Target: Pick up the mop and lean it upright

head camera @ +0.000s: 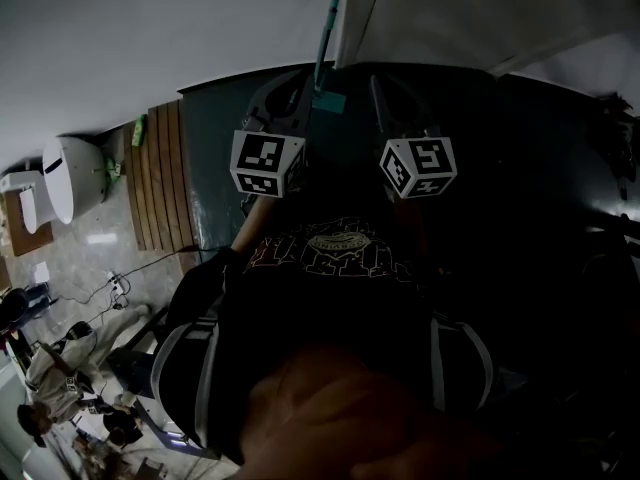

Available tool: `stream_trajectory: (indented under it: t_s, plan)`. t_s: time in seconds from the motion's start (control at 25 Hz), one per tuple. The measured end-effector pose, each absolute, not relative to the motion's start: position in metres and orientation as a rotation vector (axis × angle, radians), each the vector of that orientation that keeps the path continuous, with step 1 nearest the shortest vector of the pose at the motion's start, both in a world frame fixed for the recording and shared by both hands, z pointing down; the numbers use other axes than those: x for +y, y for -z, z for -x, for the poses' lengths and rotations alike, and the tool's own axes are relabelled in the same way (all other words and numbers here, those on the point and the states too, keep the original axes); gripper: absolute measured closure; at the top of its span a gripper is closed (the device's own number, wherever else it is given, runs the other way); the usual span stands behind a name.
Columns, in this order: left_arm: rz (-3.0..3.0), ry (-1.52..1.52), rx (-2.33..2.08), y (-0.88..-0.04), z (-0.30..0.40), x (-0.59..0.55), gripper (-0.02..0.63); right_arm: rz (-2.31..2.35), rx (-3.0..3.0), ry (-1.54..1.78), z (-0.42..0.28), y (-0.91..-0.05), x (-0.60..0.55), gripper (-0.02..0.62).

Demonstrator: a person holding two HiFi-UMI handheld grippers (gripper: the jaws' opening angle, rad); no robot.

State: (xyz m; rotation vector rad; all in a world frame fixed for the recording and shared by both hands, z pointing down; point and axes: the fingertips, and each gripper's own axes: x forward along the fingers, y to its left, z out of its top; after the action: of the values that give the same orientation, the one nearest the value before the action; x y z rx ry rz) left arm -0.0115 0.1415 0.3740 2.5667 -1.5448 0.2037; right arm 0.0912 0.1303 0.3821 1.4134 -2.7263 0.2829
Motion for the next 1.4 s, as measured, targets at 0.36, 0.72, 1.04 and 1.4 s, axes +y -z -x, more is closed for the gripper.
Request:
stream_trajectory:
  t_s: [0.36,0.72,1.04,1.4]
  plan:
    - [-2.611,-0.246,-1.482,-0.383,0.047,0.076,0.558,-1.456,-2.702,-0.299,-0.05,-0.391,0.061,0.575]
    - [-2.614,-0.245,-1.412,-0.389,0.066,0.035,0.558,-1.49,-2.641,-0.346,-0.031,-0.407,0.021,0.575]
    - [-2.577,-0.235,-1.416,-0.389,0.061,-0.018,0.558,-1.44,-2.649,-0.359,-0.031,-0.407,-0.035,0.575]
    - [-2.531,-0.214,-1.505,-0.385,0.044,-0.093,0.558,-1.326,-2.679,-0.353,-0.045,-0.413,-0.117,0.575]
